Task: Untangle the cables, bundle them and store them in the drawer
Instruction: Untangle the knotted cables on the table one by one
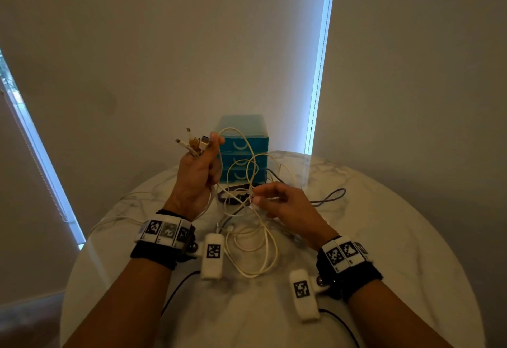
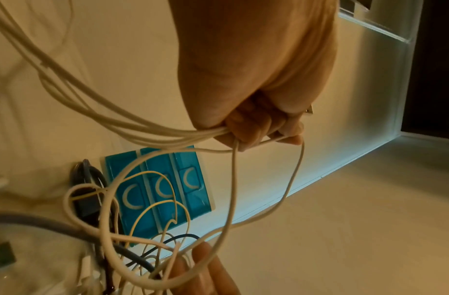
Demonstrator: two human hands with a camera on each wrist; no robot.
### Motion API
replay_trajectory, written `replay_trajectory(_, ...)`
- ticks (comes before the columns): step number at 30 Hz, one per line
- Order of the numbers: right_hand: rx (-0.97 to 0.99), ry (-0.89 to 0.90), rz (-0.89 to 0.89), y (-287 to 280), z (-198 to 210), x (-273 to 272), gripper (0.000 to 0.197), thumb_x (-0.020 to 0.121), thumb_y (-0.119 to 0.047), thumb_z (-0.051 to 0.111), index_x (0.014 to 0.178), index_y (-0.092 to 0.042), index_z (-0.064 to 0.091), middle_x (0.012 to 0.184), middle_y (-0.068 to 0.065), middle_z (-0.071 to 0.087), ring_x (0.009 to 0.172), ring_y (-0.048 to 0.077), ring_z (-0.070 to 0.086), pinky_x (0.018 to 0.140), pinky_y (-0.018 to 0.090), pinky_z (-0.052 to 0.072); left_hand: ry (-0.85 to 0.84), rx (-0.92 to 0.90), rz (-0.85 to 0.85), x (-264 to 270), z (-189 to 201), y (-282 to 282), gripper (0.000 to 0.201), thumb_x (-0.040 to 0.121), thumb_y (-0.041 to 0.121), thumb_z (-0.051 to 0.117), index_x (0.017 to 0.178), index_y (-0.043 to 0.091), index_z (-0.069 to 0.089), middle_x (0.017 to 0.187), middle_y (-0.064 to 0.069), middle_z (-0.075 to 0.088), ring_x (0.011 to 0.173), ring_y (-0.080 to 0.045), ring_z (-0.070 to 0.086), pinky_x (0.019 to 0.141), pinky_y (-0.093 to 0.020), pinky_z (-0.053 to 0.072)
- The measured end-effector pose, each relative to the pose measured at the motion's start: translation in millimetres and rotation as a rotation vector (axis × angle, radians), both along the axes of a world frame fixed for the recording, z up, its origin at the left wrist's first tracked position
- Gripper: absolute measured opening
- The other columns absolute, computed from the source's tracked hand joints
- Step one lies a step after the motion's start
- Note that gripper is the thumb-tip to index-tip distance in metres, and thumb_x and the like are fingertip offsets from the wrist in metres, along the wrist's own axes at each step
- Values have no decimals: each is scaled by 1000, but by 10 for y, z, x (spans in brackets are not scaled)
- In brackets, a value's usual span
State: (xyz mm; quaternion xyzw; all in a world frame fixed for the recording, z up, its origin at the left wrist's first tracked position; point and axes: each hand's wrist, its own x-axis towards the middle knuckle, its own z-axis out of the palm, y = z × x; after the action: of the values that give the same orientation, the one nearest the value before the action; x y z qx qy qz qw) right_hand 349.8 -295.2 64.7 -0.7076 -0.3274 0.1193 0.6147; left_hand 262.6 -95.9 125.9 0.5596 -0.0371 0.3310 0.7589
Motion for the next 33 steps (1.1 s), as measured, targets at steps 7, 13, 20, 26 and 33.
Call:
replay_trajectory(7, -33, -79, -69, 132, -28, -90, 11, 95, -37, 80, 104, -30, 81, 98, -10, 79, 82, 4, 73, 71, 23, 59, 54, 74, -51, 12, -22, -92, 27, 110, 35, 54, 100, 20, 74, 57, 6, 27, 49, -9, 19, 49, -31, 12)
replay_trajectory(13, 334, -63, -301, 91, 161, -29, 17, 99, -32, 76, 110, -19, 80, 99, 0, 82, 93, 19, 78, 74, 29, 62, 178, 233, 12, -29, -10, -114, 14, 101, 32, 70, 99, 18, 70, 56, 12, 47, 48, -10, 26, 46, -25, 24)
replay_trajectory(20, 331, -98, -391, -150, 354, 56, 14, 97, -35, 77, 99, -22, 83, 89, 1, 81, 88, 21, 78, 86, 49, 67, 264, 129, 142, 4, -58, 32, 18, 93, 38, 82, 85, 26, 72, 57, 8, 36, 48, -10, 25, 45, -25, 26)
replay_trajectory(26, 588, 267, -263, -166, 493, 14, 17, 98, -16, 77, 106, -2, 80, 85, 2, 80, 90, 22, 80, 91, 34, 65, 294, 291, 42, -13, -32, -202, 38, 89, 24, 87, 123, 19, 70, 97, 6, 78, 62, -3, 68, 54, -21, 49)
replay_trajectory(33, 826, 570, -80, -183, 558, 10, 19, 99, -14, 74, 112, 0, 75, 96, 8, 79, 107, 19, 76, 92, 29, 63, 376, 512, -52, 5, -70, -312, 34, 84, 24, 91, 115, 20, 78, 102, 4, 82, 91, -3, 77, 71, -14, 57)
